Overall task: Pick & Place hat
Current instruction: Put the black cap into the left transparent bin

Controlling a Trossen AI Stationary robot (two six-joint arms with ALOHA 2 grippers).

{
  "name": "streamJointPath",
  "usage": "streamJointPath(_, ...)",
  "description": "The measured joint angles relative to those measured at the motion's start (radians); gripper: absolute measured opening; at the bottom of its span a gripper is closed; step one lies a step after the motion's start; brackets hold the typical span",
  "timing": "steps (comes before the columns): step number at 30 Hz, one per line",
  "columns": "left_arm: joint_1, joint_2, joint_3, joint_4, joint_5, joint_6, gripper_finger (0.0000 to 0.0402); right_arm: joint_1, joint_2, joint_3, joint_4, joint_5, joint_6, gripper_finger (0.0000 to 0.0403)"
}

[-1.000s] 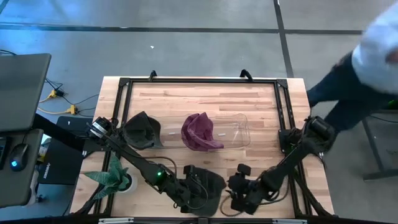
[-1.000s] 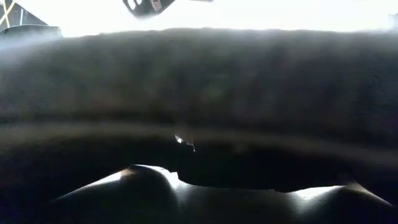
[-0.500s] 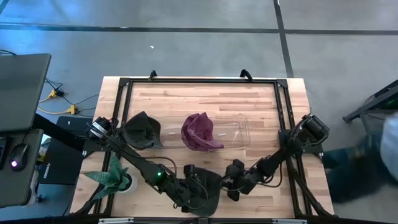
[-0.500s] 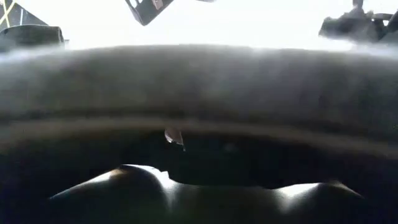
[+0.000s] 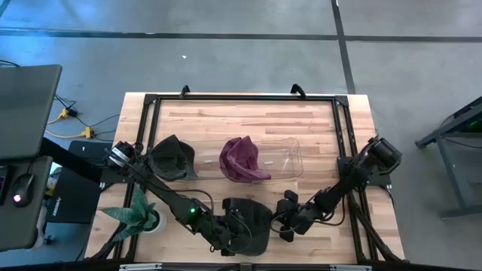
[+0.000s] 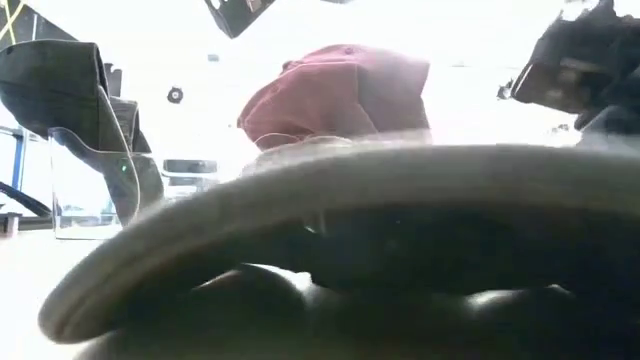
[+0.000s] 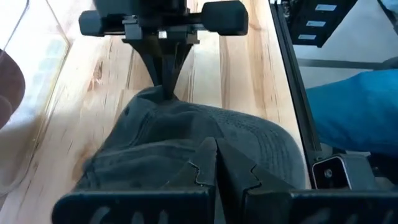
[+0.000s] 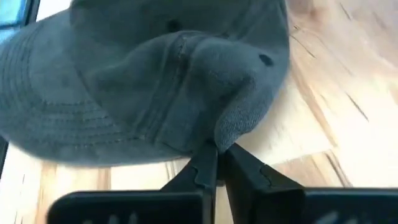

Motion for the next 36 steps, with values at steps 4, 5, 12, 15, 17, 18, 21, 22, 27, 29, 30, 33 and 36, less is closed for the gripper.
streamJointPath(4,0.001,-0.002,0.020,-0.009,-0.010,-0.001,0.0000,0.025,-0.083,0.000,-0.058,0.015,-0.037,0.0010)
streamJointPath(5,0.001,-0.002,0.029,-0.009,-0.010,0.002,0.0000,0.035,-0.105,0.001,-0.079,0.022,-0.035,0.0012)
streamJointPath(12,0.012,-0.003,0.084,0.039,-0.019,0.124,0.0000,0.198,-0.256,0.018,-0.156,0.110,-0.395,0.0009)
streamJointPath(15,0.039,-0.004,0.087,0.145,-0.018,0.246,0.0006,0.265,-0.295,0.072,-0.216,0.191,-0.632,0.0008)
streamJointPath(17,0.066,-0.004,0.087,0.221,0.019,0.336,0.0019,0.296,-0.306,0.125,-0.267,0.231,-0.760,0.0005)
streamJointPath(18,0.081,-0.004,0.088,0.259,0.047,0.371,0.0030,0.309,-0.308,0.151,-0.302,0.233,-0.819,0.0004)
streamJointPath(21,0.131,-0.004,0.088,0.338,0.152,0.435,0.0077,0.337,-0.305,0.224,-0.432,0.241,-0.955,0.0007)
streamJointPath(22,0.148,-0.004,0.088,0.355,0.198,0.445,0.0096,0.344,-0.305,0.243,-0.470,0.257,-0.965,0.0008)
streamJointPath(27,0.228,0.030,0.090,0.385,0.431,0.411,0.0194,0.378,-0.305,0.293,-0.550,0.355,-0.952,0.0005)
streamJointPath(29,0.246,0.073,0.089,0.399,0.495,0.351,0.0226,0.392,-0.305,0.299,-0.542,0.368,-0.972,0.0004)
streamJointPath(30,0.252,0.096,0.088,0.418,0.527,0.316,0.0238,0.398,-0.305,0.300,-0.543,0.381,-0.978,0.0004)
streamJointPath(33,0.259,0.157,0.087,0.508,0.666,0.228,0.0261,0.416,-0.305,0.299,-0.551,0.432,-0.970,0.0007)
streamJointPath(36,0.247,0.206,0.087,0.604,0.831,0.193,0.0262,0.428,-0.305,0.299,-0.552,0.458,-0.949,0.0006)
